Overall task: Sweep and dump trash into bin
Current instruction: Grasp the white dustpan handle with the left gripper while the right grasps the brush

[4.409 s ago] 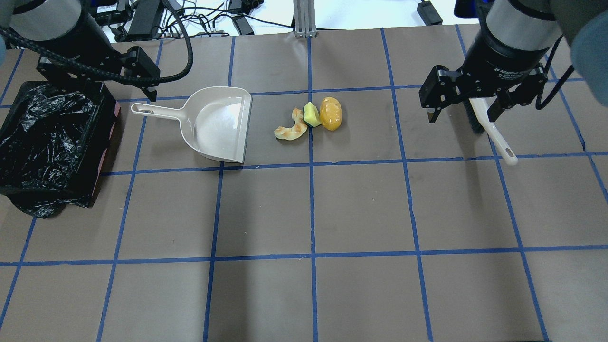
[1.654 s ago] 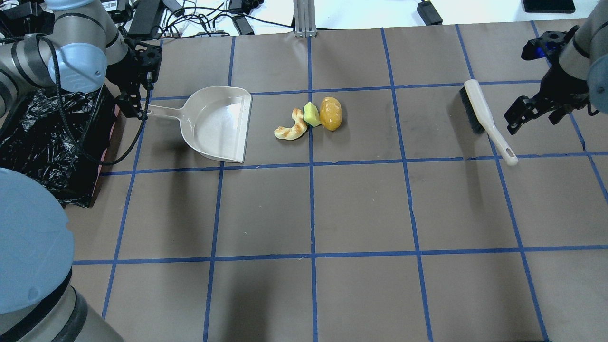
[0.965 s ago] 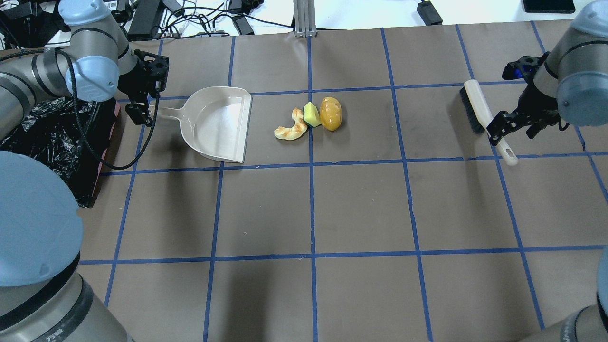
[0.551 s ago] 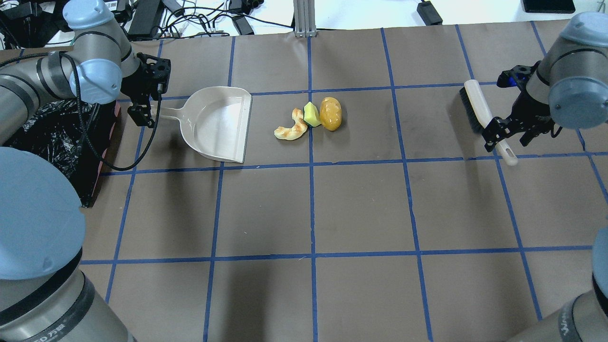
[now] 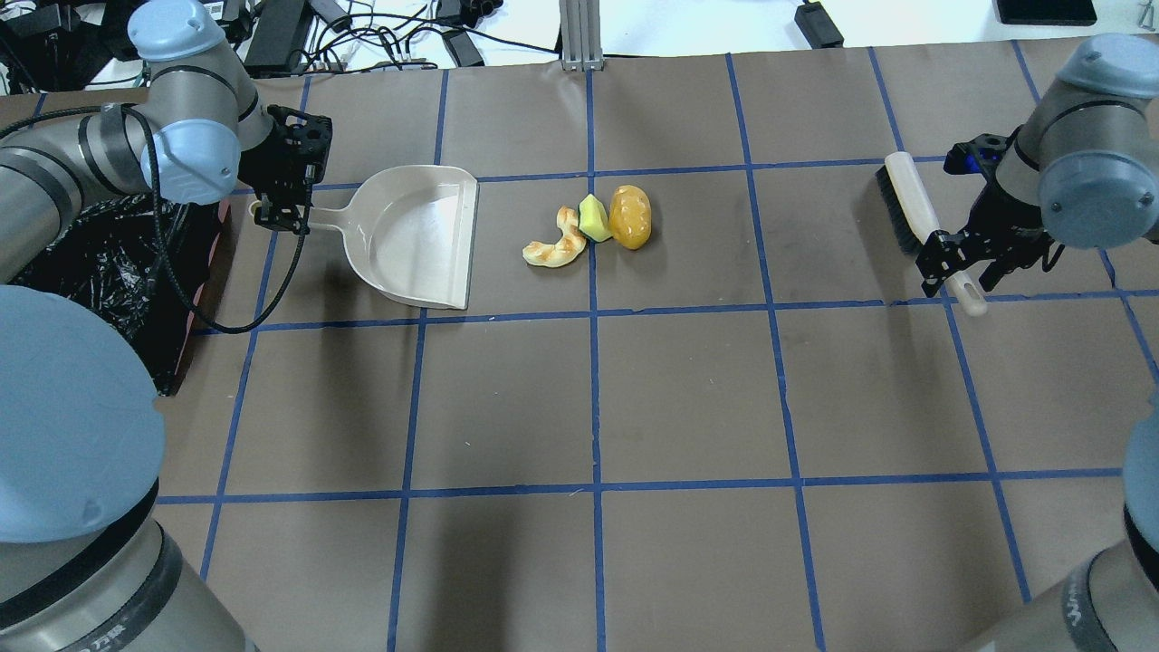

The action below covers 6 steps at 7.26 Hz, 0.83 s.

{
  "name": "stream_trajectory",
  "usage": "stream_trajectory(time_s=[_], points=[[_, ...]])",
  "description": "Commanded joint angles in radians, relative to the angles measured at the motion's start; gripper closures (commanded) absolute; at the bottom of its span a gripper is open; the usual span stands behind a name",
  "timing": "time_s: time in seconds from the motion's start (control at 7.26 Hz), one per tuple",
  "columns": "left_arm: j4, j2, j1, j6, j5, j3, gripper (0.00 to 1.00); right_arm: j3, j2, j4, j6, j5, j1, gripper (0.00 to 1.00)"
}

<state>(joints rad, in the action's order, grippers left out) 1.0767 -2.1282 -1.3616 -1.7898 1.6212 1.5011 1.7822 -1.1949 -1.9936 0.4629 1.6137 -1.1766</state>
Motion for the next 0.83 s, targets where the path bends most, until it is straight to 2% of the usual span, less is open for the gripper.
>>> stream_trajectory(time_s=[0.0, 0.28, 0.41, 0.55, 0.69], points=[[-0.001, -0.004, -0.001, -0.008, 0.000, 0.002, 1.00, -0.004, 0.004, 0.003, -0.023, 0.000, 0.000, 0.30], [-0.001, 0.002, -0.002, -0.006, 0.003, -0.002, 1.00, -0.009, 0.004, 0.006, -0.023, 0.000, 0.000, 0.30], [-0.003, -0.002, -0.016, 0.001, 0.061, -0.005, 1.00, -0.009, 0.004, 0.004, -0.023, -0.002, 0.000, 0.31], [0.000, 0.002, -0.027, 0.003, 0.078, -0.011, 1.00, -0.009, 0.004, 0.006, -0.023, 0.000, 0.000, 0.39], [0.000, 0.004, -0.033, 0.016, 0.080, -0.015, 1.00, -0.009, 0.004, 0.004, -0.023, 0.000, 0.000, 0.52]])
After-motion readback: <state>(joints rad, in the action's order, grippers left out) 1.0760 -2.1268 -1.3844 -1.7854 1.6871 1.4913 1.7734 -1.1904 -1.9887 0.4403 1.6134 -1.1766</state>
